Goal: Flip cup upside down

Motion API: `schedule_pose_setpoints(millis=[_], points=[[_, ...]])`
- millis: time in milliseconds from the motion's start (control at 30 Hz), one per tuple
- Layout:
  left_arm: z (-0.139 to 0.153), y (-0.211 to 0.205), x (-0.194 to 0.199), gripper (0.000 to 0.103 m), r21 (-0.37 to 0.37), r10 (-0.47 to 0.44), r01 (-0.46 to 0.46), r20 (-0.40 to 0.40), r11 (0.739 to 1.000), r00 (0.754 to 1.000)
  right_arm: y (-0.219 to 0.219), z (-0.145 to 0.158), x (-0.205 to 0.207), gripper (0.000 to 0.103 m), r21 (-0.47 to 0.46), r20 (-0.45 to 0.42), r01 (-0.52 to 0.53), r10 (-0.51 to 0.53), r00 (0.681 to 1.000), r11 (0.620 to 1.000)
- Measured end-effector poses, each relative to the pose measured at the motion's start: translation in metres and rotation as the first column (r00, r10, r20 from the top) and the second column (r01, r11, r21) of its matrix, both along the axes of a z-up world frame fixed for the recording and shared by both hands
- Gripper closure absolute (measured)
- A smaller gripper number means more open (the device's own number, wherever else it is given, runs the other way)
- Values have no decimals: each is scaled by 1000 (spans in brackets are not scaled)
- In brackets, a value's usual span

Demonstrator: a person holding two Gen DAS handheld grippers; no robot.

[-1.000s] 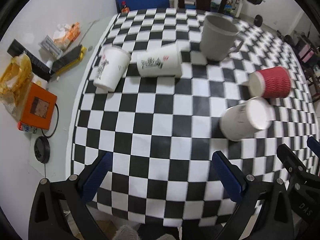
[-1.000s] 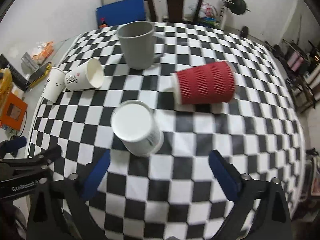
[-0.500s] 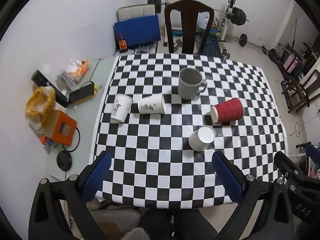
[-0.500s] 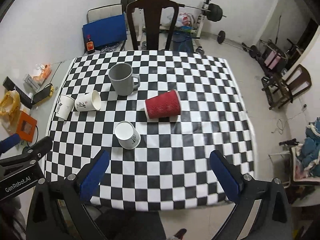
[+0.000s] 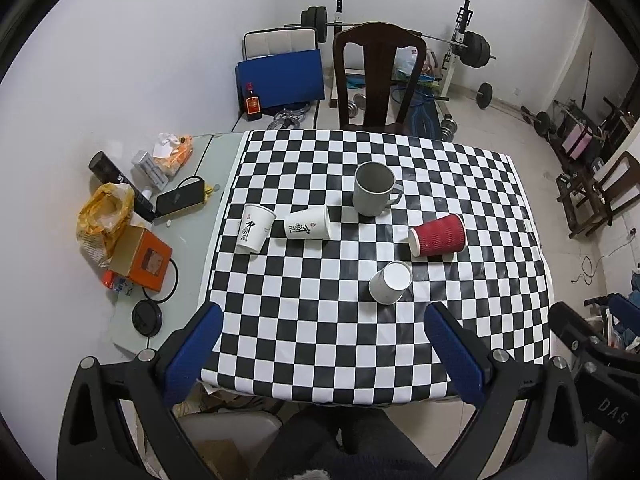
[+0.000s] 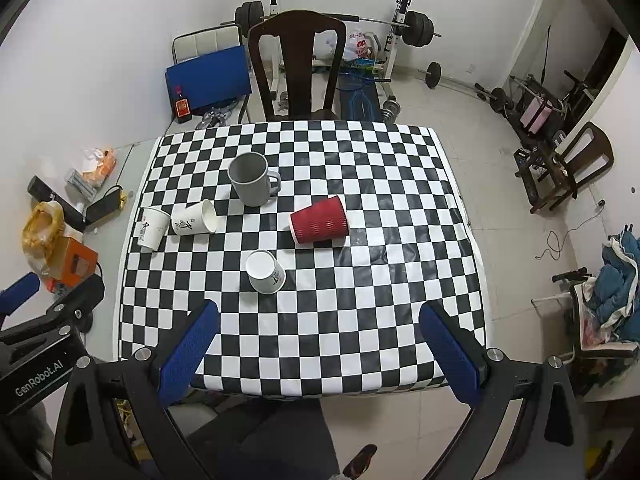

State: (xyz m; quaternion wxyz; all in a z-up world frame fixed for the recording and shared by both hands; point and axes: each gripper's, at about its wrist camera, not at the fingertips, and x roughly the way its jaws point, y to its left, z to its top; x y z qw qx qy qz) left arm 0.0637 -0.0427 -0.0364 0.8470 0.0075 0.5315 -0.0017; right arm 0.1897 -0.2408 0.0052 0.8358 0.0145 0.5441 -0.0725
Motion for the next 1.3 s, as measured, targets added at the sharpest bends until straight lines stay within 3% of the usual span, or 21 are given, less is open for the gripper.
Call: schedule_pose_setpoints(millis=[1300], points=[[17,8,-10,0,20,21,-22,21,1000,1000,4,14,-16,2,3,-8,-3,3,1000,1000]])
